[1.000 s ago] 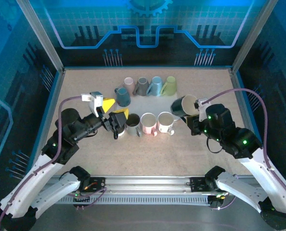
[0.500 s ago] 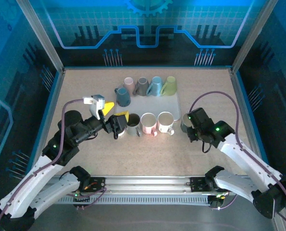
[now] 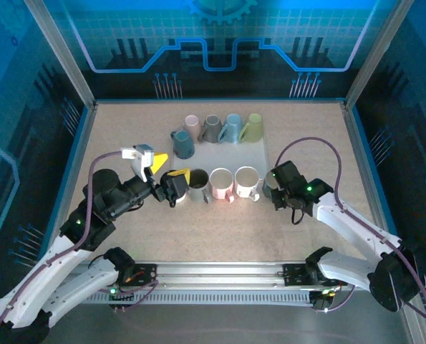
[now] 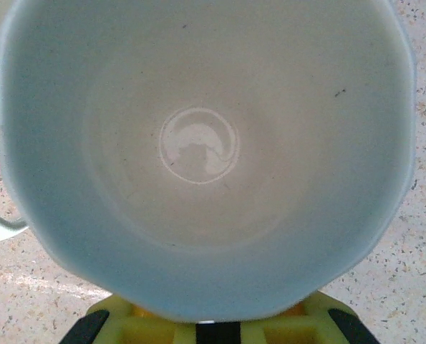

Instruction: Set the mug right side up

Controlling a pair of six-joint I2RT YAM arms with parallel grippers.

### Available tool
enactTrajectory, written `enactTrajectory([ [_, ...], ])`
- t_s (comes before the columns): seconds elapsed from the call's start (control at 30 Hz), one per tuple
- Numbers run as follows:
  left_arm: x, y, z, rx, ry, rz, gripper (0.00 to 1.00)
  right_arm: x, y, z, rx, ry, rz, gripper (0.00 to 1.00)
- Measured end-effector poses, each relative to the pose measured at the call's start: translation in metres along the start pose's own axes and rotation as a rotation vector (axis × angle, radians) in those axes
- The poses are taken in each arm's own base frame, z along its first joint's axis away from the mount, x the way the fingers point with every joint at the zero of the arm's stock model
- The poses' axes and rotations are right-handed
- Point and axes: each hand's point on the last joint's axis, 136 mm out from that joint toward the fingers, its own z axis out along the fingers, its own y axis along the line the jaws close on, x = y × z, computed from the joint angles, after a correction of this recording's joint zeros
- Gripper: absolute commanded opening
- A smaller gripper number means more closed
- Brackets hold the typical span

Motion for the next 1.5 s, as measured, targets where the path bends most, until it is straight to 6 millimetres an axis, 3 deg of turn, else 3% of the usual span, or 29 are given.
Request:
enactTrajectory([
  [0.63,0.004,0.001,0.0,0.001,0.007,0.0,0.99,0.002,0.005,0.016,-0.014,0.032,0.012,0.05],
  [1.23,0.009,0.002,0.002,-0.003,0.018,-0.002,0.99,-0.003,0.008,0.024,-0.014,0.041,0.01,0.27],
  [1.5,0.009,0.002,0.002,-0.003,0.018,-0.004,0.99,-0.003,0.008,0.024,-0.015,0.038,0.014,0.42],
])
